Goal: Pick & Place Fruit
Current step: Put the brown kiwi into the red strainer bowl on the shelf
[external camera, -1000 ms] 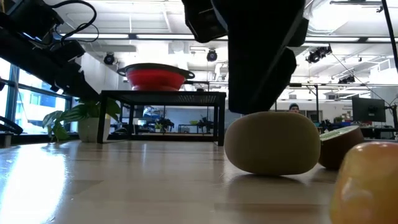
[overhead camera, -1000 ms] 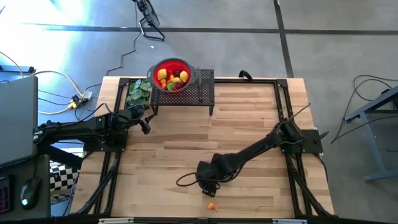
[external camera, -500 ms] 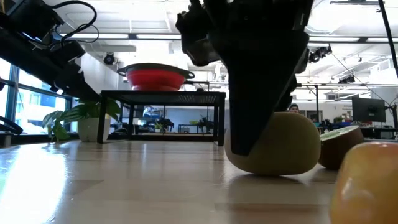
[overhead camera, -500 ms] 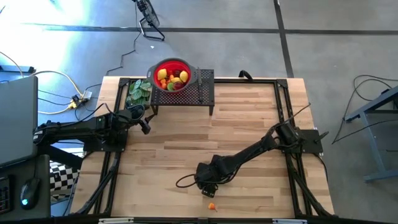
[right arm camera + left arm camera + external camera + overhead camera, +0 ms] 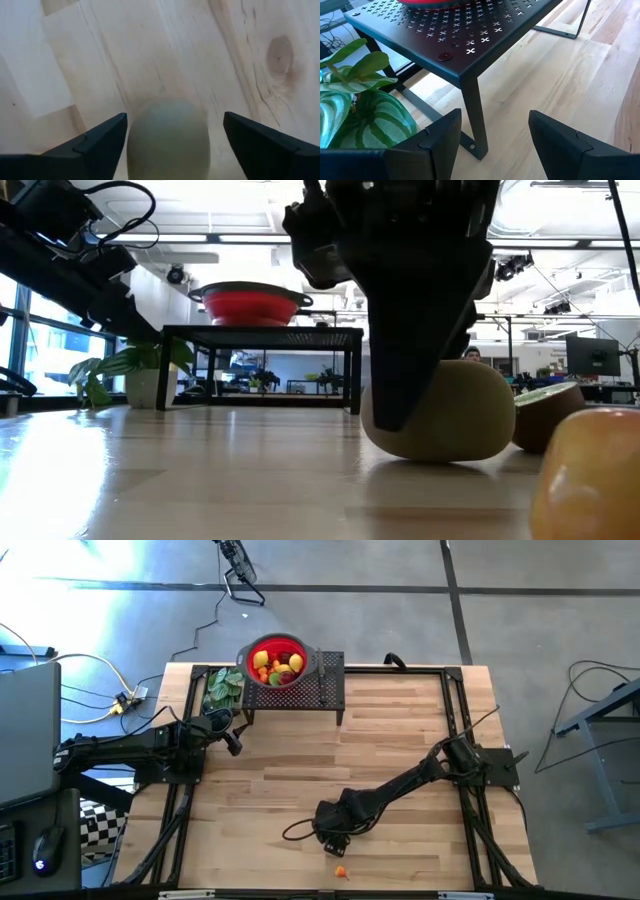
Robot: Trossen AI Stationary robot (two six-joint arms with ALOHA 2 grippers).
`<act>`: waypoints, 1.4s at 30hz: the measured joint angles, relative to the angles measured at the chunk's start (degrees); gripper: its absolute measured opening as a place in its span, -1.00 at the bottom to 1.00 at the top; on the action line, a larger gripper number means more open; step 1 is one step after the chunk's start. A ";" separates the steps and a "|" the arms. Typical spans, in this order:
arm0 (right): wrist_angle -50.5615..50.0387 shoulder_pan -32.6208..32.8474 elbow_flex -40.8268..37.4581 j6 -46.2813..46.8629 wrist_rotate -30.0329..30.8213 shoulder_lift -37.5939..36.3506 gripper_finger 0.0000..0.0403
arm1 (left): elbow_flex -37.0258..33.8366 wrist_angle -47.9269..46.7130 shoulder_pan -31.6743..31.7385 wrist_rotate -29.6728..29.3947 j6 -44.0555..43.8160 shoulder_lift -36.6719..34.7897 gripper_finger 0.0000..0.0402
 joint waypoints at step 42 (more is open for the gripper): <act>3.70 -10.98 0.00 -2.93 -10.91 -2.83 0.07 | 0.00 -2.13 0.00 0.23 0.00 0.01 0.13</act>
